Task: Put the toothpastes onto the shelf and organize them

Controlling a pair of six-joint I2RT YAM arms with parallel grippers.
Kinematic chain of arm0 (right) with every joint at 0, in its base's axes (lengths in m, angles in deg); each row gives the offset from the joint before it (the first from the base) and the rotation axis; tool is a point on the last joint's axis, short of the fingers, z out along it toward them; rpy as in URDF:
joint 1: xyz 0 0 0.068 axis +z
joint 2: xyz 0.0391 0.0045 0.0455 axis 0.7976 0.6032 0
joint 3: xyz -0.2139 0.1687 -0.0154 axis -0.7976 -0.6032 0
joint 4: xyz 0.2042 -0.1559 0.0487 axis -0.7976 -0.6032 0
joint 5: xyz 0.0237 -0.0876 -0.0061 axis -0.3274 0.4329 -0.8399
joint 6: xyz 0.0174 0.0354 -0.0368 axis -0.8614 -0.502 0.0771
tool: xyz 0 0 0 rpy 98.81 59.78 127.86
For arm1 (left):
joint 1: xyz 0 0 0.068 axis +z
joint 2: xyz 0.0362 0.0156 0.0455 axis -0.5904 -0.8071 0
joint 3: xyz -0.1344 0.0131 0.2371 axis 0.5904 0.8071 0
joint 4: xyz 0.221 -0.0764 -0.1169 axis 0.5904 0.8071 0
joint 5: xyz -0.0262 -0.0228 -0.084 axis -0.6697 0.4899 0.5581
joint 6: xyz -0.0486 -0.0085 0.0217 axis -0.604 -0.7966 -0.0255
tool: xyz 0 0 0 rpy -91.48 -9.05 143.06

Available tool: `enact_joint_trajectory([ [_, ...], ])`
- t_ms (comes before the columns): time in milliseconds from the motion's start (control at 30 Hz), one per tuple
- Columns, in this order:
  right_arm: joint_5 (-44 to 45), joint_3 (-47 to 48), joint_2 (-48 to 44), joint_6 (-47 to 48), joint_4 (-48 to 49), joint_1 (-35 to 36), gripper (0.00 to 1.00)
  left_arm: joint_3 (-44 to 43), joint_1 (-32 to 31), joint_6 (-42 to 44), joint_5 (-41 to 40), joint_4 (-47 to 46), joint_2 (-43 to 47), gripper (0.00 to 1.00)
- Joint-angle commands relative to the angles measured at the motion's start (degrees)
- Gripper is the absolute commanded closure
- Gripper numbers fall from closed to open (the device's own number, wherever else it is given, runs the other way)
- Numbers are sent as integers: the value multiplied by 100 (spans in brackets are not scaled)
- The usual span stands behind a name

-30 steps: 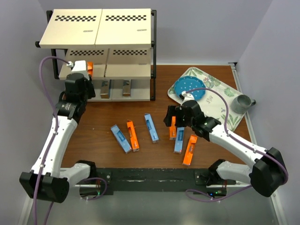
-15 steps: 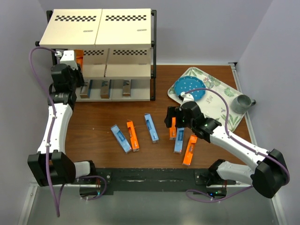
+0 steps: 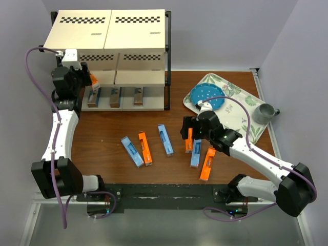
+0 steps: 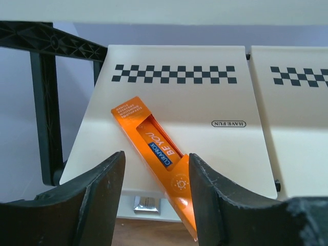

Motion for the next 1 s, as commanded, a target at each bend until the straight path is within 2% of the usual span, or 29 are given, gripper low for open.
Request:
enact_joint_trajectory([
  [0, 136, 109, -127, 99, 94, 26, 2, 90, 61, 83, 56, -443, -87, 39],
  [67, 127, 109, -127, 99, 94, 35, 2, 125, 52, 56, 73, -408, 0, 35],
  [200, 127, 109, -118, 107, 94, 26, 2, 239, 52, -514, -128, -232, 325, 18],
  [300, 136, 109, -110, 107, 103, 35, 2, 450, 61, -927, -269, -83, 685, 12],
  [467, 118, 83, -101, 99, 138, 52, 2, 653, 35, -1709, -437, 392, 1116, 9],
  [667, 136, 57, -110, 107, 164, 61, 2, 1075, -193, -1790, -708, 234, 1407, 7],
  [867, 136, 39, -145, 116, 164, 79, 2, 1066, -1071, -1850, -2149, 243, 1267, 5],
  [967, 127, 39, -171, 116, 155, 79, 2, 952, -1099, -2150, -2632, 462, 1100, 4],
])
